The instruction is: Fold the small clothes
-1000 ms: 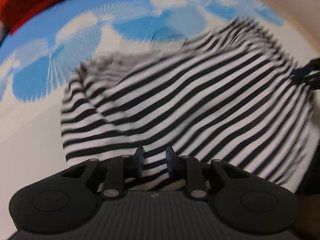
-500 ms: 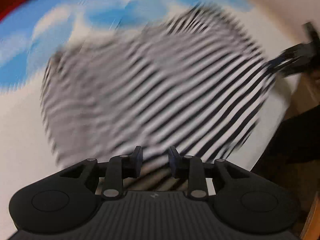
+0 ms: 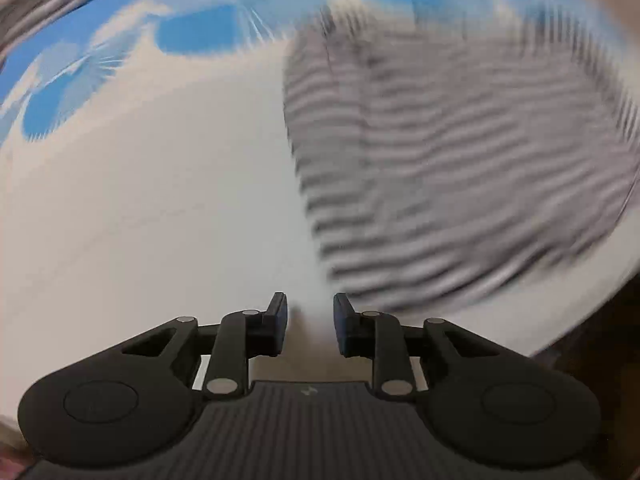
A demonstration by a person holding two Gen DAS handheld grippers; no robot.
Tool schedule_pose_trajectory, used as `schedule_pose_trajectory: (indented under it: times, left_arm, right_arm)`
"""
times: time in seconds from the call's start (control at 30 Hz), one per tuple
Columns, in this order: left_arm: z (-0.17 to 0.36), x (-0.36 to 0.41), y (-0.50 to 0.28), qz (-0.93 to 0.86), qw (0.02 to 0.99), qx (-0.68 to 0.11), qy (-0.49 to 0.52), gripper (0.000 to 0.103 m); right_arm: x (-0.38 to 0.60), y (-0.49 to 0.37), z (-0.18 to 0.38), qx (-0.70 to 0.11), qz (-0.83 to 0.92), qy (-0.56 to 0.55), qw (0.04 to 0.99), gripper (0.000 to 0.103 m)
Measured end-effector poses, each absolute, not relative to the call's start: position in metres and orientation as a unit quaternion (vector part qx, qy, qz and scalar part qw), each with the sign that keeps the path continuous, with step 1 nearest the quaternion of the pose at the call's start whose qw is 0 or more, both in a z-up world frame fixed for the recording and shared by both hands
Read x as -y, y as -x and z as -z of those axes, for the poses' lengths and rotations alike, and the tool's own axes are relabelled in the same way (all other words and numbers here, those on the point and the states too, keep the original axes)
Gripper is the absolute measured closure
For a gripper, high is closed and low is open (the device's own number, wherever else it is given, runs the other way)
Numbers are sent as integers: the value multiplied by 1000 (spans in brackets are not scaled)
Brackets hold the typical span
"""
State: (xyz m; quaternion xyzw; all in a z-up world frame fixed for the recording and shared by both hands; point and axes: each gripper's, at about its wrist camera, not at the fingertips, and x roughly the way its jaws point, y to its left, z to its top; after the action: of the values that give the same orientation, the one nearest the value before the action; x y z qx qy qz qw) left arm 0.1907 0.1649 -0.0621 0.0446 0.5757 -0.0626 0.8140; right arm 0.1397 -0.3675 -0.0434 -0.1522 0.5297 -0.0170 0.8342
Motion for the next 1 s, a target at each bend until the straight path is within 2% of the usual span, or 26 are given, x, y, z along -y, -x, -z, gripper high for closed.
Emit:
schedule_pose_trajectory:
  times: [0.07, 0.13, 0.2, 0.27, 0.33, 0.5, 0.7, 1.0]
  left_arm:
    - [46, -168, -186, 51, 835, -548, 14, 72]
    - [39, -161, -178, 36, 849, -525, 44, 69]
    - [39, -150, -165, 12, 863, -500, 67, 60]
    - [47, -133, -147, -12, 875, -478, 78, 54]
    - [60, -119, -137, -31, 877, -469, 96, 54]
    - [83, -109, -128, -50, 865, -465, 183, 54]
    - [93, -88, -141, -70, 872, -470, 119, 54]
    - [104, -91, -144, -68, 856, -493, 138, 49]
  right_arm:
    - [373, -131, 23, -492, 56, 138, 858, 53]
    - [384, -118, -7, -445, 86, 70, 889, 53]
    - [390, -101, -29, -401, 103, 18, 910, 52]
    - [387, -79, -42, -366, 117, 7, 923, 51]
    - [377, -56, -46, -343, 123, 22, 931, 51]
    - [359, -26, -32, -343, 102, 18, 933, 51]
    - [350, -25, 16, -401, 113, 6, 909, 51]
    - [343, -41, 21, -415, 110, 15, 903, 51]
